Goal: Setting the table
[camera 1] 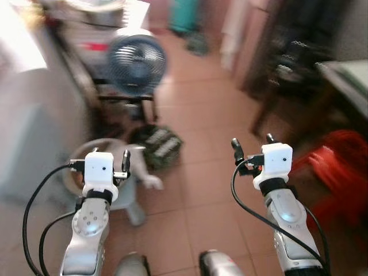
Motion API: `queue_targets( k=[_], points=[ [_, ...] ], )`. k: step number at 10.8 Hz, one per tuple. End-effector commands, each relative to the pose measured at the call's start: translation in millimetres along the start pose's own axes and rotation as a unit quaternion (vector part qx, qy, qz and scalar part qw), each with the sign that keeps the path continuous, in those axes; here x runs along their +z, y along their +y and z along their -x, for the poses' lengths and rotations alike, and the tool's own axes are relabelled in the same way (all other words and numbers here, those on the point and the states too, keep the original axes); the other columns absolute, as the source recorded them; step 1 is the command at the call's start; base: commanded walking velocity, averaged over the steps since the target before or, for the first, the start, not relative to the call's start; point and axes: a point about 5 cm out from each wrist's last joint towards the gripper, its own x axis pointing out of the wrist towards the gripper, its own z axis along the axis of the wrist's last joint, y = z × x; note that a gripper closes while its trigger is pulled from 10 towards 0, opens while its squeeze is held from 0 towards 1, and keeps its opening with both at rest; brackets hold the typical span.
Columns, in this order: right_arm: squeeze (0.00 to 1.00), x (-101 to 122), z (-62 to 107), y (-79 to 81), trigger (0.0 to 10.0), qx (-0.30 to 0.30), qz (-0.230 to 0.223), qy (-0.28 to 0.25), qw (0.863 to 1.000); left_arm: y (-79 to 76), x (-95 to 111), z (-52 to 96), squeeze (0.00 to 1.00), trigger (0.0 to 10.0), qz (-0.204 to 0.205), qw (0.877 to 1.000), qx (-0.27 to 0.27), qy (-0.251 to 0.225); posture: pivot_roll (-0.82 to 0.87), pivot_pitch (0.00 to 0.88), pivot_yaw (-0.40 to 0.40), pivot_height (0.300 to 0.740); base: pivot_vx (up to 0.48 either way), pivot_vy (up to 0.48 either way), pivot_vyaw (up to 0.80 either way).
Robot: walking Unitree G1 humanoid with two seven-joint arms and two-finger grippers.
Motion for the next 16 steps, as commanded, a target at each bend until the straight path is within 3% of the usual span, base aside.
queue_targets(
  k=[1, 5, 7, 13, 16],
  points=[
    [0.0, 4.0, 1.4, 1.2, 10.0, 0.007, 0.001, -0.003, 1.0, 1.4, 1.9, 3.4, 0.0, 10.0, 0.001, 1.0, 0.004, 0.0, -0.01, 0.156, 0.011, 0.74, 0.0, 0.0, -0.8],
    [0.0, 5.1, 4.6, 0.8, 10.0, 0.008, 0.003, 0.002, 1.0, 1.8, -0.1, 9.5, 0.0, 10.0, 0.002, 1.0, 0.004, 0.011, -0.01, 0.162, 0.01, 0.74, 0.0, 0.0, -0.8],
    [0.0, 4.5, 5.0, 1.9, 10.0, 0.006, 0.002, 0.007, 1.0, 8.5, 4.8, 2.9, 0.0, 10.0, -0.008, 1.0, 0.007, 0.005, -0.01, 0.173, 0.015, 0.74, 0.0, 0.0, -0.8],
    [0.0, -2.8, 8.7, 2.5, 10.0, 0.0, -0.002, 0.028, 1.0, 1.3, -2.3, 11.6, 0.0, 10.0, 0.0, 1.0, -0.011, 0.027, -0.01, 0.192, 0.023, 0.74, 0.0, 0.137, -0.8],
    [0.0, 4.6, 0.2, 6.9, 10.0, 0.002, -0.006, 0.012, 1.0, -2.3, 11.5, 3.7, 0.0, 10.0, -0.001, 1.0, -0.024, -0.008, -0.01, 0.194, 0.028, 0.74, 0.0, 0.0, -0.8]
  ],
)
